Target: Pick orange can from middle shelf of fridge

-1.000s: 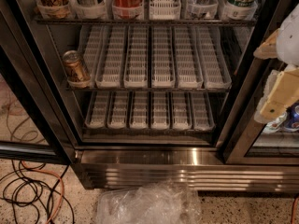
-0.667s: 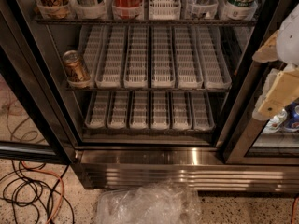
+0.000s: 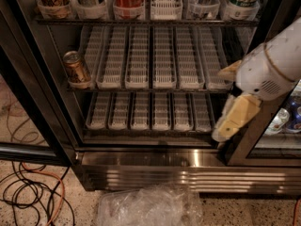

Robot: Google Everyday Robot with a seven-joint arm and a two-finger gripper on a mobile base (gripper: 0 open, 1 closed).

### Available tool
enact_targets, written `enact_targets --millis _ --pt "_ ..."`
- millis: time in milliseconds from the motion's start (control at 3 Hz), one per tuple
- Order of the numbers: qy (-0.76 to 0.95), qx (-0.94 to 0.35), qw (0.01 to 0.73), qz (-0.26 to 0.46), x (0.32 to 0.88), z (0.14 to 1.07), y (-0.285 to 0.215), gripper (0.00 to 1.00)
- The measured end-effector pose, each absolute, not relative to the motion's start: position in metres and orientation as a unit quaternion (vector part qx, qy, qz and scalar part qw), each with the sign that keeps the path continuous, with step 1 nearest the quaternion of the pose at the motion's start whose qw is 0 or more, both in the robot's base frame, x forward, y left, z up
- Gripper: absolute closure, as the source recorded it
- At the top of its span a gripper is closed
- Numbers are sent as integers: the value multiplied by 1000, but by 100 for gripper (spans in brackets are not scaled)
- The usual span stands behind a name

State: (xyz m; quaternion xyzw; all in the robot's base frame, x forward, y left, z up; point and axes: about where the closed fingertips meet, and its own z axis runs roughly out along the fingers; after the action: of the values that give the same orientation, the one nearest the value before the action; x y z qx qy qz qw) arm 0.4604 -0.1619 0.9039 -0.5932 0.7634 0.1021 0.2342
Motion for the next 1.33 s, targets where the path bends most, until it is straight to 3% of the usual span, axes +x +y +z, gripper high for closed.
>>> enact_targets --millis 333,667,1000,1333 --pt "734 -577 293 207 480 874 -96 0" --pt "724 -564 312 243 481 886 -74 0" --pt "725 -564 312 243 480 886 -75 18" --pt "727 -566 312 232 481 884 -73 24"
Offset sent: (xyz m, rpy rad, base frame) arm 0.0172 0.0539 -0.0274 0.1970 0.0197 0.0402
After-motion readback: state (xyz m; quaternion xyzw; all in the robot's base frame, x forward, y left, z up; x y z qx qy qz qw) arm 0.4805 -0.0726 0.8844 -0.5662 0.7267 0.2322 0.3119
